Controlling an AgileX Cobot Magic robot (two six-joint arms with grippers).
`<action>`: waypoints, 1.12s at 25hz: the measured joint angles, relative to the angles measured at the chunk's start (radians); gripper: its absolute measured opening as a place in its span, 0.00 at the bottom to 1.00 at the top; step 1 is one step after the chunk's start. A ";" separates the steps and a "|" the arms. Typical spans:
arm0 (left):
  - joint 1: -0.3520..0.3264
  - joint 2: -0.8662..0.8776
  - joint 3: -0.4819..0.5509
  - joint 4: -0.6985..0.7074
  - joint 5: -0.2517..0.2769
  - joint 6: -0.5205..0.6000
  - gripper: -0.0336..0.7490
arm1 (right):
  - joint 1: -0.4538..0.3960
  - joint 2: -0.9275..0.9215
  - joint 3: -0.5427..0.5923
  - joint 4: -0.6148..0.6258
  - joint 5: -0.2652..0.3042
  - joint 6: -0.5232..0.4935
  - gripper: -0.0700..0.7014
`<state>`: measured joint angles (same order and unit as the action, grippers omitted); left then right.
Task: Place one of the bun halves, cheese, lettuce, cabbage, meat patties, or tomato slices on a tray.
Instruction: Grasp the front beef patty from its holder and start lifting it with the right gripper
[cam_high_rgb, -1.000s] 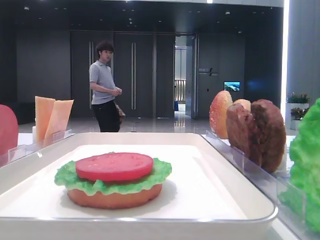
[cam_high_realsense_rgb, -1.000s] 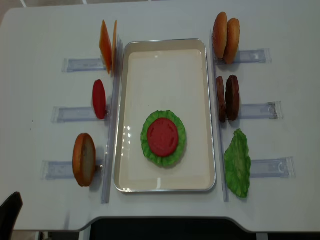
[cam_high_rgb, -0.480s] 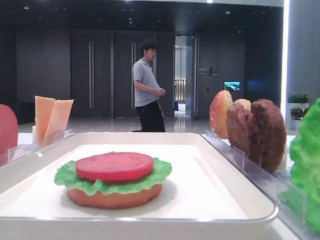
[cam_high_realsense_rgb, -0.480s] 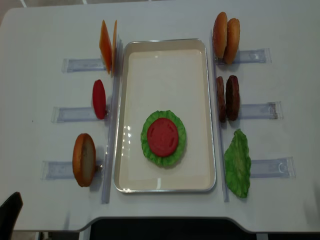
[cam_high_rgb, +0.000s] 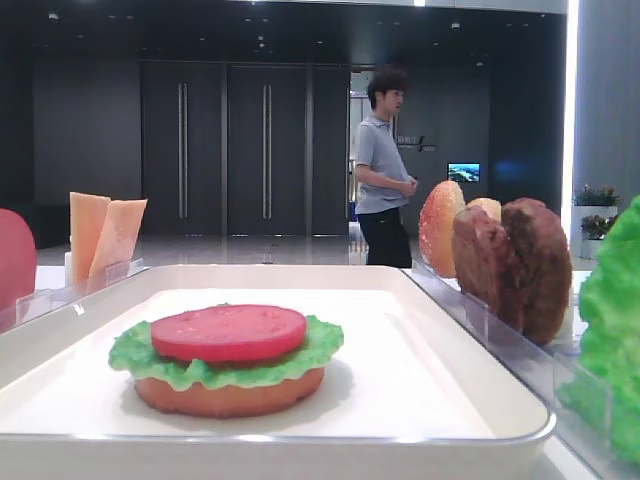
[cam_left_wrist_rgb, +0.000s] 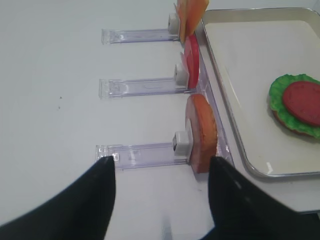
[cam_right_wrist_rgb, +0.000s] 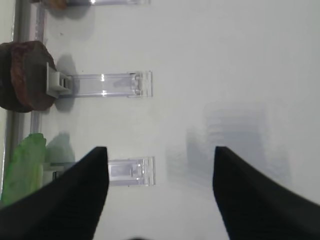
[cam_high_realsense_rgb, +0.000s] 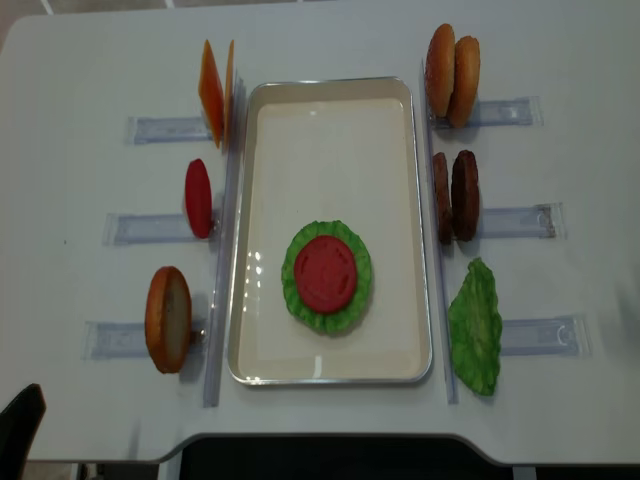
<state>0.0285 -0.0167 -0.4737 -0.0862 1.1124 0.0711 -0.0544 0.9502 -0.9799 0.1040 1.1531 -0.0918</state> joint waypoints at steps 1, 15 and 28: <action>0.000 0.000 0.000 0.000 0.000 0.000 0.62 | 0.000 0.024 -0.027 0.001 0.002 -0.011 0.65; 0.000 0.000 0.000 0.000 0.000 0.000 0.62 | 0.000 0.360 -0.258 0.009 -0.008 -0.073 0.65; 0.000 0.000 0.000 0.000 0.000 0.000 0.62 | 0.000 0.428 -0.264 -0.015 -0.052 -0.077 0.64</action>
<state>0.0285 -0.0167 -0.4737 -0.0862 1.1124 0.0711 -0.0544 1.3784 -1.2440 0.0886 1.1006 -0.1691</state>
